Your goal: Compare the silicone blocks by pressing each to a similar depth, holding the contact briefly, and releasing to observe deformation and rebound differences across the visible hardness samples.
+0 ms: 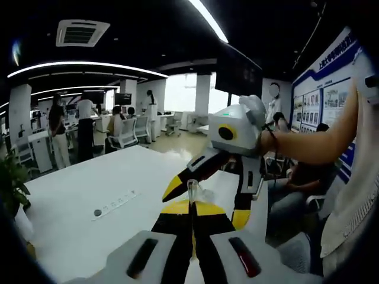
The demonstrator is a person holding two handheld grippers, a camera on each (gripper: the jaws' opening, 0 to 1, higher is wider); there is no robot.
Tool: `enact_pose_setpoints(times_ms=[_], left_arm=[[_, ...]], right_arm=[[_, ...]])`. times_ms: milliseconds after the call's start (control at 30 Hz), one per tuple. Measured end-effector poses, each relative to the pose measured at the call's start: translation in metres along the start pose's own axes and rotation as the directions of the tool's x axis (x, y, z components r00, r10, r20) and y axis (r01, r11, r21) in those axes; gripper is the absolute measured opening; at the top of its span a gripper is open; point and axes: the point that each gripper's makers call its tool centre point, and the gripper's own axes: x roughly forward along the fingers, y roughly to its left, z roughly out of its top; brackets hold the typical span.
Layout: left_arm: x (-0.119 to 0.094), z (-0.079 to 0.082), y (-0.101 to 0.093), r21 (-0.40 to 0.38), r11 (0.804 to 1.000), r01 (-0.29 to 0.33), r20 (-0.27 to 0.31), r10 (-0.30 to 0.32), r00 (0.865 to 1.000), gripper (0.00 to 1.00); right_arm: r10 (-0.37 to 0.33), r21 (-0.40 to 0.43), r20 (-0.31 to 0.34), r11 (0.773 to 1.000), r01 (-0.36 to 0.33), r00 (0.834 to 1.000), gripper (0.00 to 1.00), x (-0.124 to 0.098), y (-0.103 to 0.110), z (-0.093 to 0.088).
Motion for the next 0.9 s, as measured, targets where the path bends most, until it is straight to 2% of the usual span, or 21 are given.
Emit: enact_pose_setpoints(times_ms=[67, 167, 233, 467, 667, 900], left_arm=[[0.000, 0.000, 0.000, 0.004, 1.000, 0.005, 0.000, -0.005, 1.000, 0.00], [0.000, 0.000, 0.002, 0.009, 1.000, 0.008, -0.003, -0.008, 1.000, 0.00], [0.000, -0.001, 0.002, 0.011, 1.000, 0.011, -0.005, -0.011, 1.000, 0.00], [0.000, -0.002, 0.003, -0.002, 1.000, 0.022, -0.003, -0.022, 1.000, 0.00], [0.002, -0.002, 0.002, -0.005, 1.000, 0.031, -0.003, -0.031, 1.000, 0.00], [0.001, -0.003, 0.001, 0.001, 0.999, 0.035, -0.014, -0.035, 0.999, 0.00]], right_arm=[[0.004, -0.010, 0.014, 1.000, -0.004, 1.000, 0.70, 0.005, -0.001, 0.002], [0.028, -0.018, 0.026, 0.999, -0.027, 0.999, 0.62, 0.009, 0.002, 0.005], [0.041, -0.060, 0.063, 0.997, -0.037, 0.997, 0.61, 0.013, 0.003, 0.011], [0.070, -0.045, 0.046, 0.997, -0.068, 0.997, 0.53, 0.022, 0.003, 0.009], [0.089, -0.055, 0.037, 0.995, -0.087, 0.995, 0.34, 0.025, 0.006, 0.007], [0.076, -0.030, 0.024, 0.997, -0.075, 0.997, 0.29, 0.026, 0.010, 0.006]])
